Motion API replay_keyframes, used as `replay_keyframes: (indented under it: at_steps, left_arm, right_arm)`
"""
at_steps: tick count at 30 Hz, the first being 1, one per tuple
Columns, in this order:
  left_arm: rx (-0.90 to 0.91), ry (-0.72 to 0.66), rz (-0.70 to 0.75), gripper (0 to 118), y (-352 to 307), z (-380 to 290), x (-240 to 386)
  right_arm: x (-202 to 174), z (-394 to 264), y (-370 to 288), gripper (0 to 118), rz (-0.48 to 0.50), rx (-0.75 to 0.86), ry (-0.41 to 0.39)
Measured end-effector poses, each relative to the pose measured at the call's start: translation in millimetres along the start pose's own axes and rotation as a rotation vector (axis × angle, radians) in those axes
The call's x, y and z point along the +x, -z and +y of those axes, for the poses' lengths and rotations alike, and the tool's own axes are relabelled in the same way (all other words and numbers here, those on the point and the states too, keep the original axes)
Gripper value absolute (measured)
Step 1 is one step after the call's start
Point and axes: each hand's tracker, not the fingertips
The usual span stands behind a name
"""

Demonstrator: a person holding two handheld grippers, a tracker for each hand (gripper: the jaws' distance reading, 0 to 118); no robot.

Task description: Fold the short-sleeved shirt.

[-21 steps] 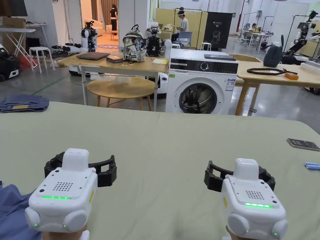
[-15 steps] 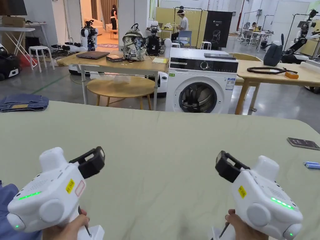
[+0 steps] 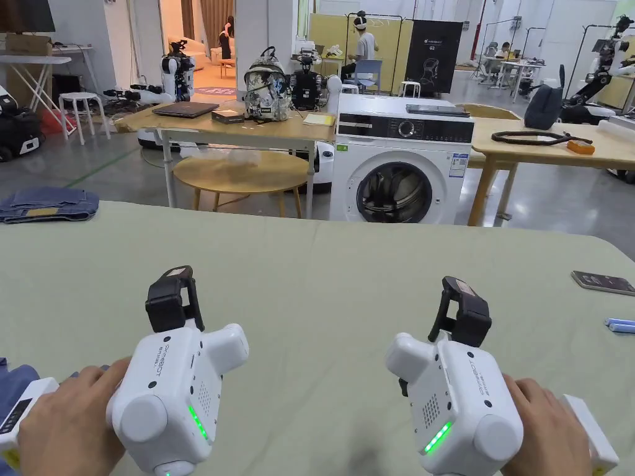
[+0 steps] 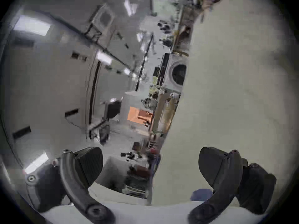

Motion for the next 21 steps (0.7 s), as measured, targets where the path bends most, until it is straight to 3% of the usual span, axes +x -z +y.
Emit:
replay_keyframes:
  at_steps: [2, 4, 7, 9, 10, 12, 14, 21]
  left_arm:
    - [-0.024, -0.179, -0.04, 117, -0.3, 0.4, -9.5]
    - [-0.047, -0.422, -0.081, 117, 0.5, -1.7, -19.8]
    - [-0.057, -0.827, -0.145, 117, 3.6, -11.6, -35.2]
    - [-0.045, -1.053, -0.164, 117, 6.2, -20.2, -39.2]
    - [-0.047, -1.134, -0.162, 117, 6.2, -23.7, -40.3]
    - [-0.042, -1.253, -0.151, 117, 5.4, -28.8, -42.0]
    - [-0.009, -1.316, -0.158, 117, 11.1, -35.2, -40.7]
    - [0.002, -1.4, -0.149, 117, -2.4, -23.4, -50.0]
  right_arm:
    - [3.1, 4.3, -4.2, 118, 0.006, -0.005, 0.061]
    - [7.4, -2.2, 3.4, 118, 0.034, -0.039, 0.241]
    - [26.0, -0.9, 7.1, 118, 0.103, -0.133, 0.638]
    - [35.9, -12.6, 15.4, 118, 0.132, -0.195, 0.958]
    - [39.5, -18.8, 17.1, 118, 0.138, -0.216, 1.11]
    - [41.9, -28.3, 19.4, 118, 0.145, -0.25, 1.32]
    - [39.8, -34.8, 20.2, 118, 0.111, -0.254, 1.379]
    - [36.4, -32.1, 14.2, 118, 0.076, -0.219, 1.322]
